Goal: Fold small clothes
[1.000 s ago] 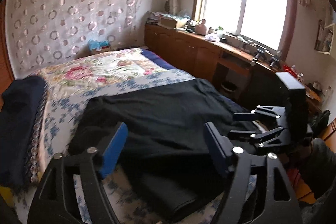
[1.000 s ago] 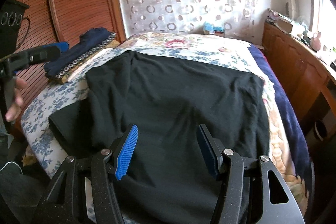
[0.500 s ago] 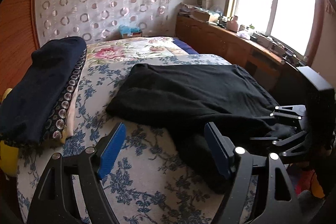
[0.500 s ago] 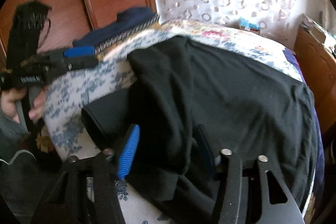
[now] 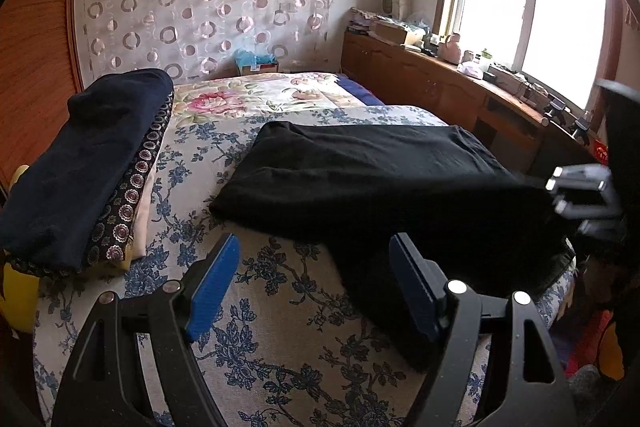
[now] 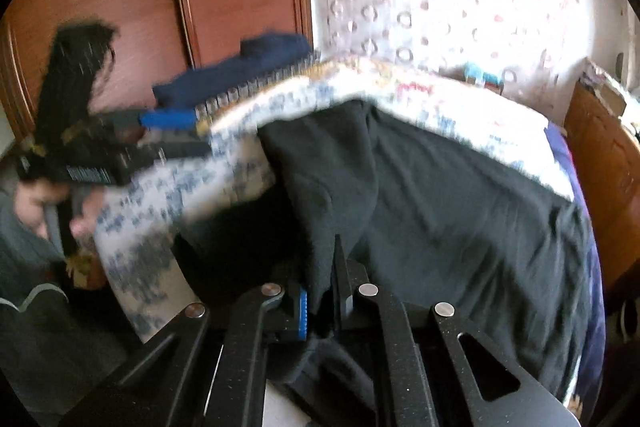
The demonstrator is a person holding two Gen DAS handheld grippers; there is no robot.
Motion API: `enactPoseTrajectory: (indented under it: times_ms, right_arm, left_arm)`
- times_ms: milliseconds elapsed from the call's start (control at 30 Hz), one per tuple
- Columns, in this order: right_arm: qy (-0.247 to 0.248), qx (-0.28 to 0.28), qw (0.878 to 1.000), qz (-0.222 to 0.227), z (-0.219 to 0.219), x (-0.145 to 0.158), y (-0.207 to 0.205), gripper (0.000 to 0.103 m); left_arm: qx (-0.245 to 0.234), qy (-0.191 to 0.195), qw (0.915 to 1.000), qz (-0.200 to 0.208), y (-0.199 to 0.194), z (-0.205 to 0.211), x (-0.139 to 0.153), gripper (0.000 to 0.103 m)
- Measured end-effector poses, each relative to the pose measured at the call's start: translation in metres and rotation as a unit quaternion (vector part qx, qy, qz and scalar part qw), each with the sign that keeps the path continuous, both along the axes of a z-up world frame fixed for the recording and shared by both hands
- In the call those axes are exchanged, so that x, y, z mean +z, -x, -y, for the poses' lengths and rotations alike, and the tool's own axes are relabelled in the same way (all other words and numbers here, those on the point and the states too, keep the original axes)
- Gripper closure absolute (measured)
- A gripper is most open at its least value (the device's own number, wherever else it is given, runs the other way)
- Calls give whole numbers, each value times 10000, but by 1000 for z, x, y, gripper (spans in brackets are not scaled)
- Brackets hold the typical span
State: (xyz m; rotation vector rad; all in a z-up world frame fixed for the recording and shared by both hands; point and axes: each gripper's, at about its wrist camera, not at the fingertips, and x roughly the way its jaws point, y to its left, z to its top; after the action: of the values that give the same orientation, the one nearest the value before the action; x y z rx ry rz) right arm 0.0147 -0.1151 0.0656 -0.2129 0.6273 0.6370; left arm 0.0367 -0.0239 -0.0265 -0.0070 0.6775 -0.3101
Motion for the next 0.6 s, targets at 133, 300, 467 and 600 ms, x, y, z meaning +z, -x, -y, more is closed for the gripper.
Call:
enactPoseTrajectory:
  times_ms: [133, 300, 467, 600]
  right_arm:
    - [-295, -67, 9990, 321, 13, 30, 7, 95]
    - [-487, -304, 9964, 630, 41, 61, 22, 95]
    - [-325, -857, 9937, 645, 86, 66, 46, 95]
    - [-242, -1334, 9903, 307, 120, 47, 63, 95]
  left_arm:
    - [-32, 52, 10000, 27, 1, 2, 1, 25]
    - [-143, 102, 9998, 35, 2, 10, 2, 25]
    - [-310, 90, 9995, 59, 5, 22, 3, 25]
    - [-391, 125, 9991, 73, 4, 30, 4, 25]
